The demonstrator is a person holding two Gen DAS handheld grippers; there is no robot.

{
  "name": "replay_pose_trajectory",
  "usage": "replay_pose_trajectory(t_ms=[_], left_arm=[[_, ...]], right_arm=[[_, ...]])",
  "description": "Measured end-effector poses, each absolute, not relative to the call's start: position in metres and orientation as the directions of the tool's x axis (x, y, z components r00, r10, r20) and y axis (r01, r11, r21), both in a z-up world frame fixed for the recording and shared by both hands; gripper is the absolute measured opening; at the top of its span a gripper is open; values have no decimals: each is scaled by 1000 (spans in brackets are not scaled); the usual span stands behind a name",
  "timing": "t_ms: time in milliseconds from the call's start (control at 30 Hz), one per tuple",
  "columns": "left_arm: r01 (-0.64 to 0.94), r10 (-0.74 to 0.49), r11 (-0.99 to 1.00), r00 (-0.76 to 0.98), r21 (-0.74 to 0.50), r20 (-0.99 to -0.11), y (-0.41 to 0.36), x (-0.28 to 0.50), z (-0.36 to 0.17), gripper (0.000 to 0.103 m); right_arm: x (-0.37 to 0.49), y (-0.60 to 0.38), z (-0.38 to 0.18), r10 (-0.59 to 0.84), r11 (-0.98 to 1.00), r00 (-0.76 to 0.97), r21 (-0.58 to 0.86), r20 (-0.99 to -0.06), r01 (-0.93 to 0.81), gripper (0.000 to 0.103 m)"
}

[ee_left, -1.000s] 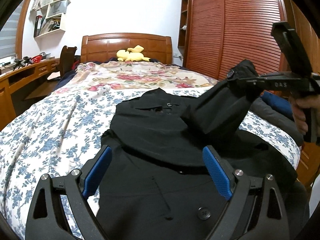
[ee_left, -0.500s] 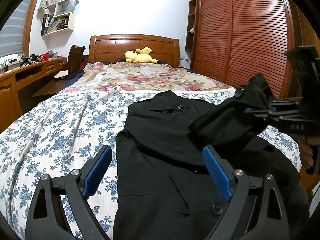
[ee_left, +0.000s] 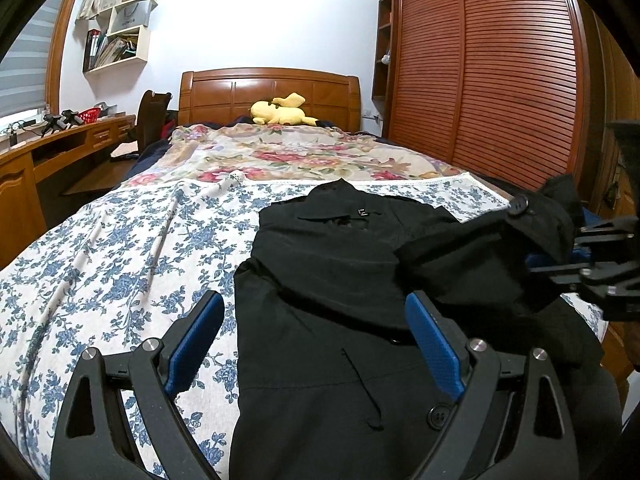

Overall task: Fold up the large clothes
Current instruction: 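Lay the side panel on the coat, open the right tool and withdraw, then move the left tool to the coat's other side edge and grasp it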

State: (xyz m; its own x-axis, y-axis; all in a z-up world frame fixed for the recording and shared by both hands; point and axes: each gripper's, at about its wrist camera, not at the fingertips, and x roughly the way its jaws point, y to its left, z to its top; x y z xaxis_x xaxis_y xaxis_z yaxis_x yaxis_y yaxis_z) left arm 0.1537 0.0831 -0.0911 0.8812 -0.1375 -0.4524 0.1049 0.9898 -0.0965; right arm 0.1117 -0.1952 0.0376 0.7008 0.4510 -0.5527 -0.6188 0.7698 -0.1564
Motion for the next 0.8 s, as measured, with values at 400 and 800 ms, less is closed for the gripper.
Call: replay_pose_trajectory(t_ms=[400,800], left_arm=[[110,-138,990,895,-91,-424,77,141,-85,92],[224,-216,974,861,-39,-461,4,114,-85,92]], right_arm=[[88,-223,58,478,775,722,-148,-500,-615,34],[72,-281,31,405,860,771,-81,-492,-504,34]])
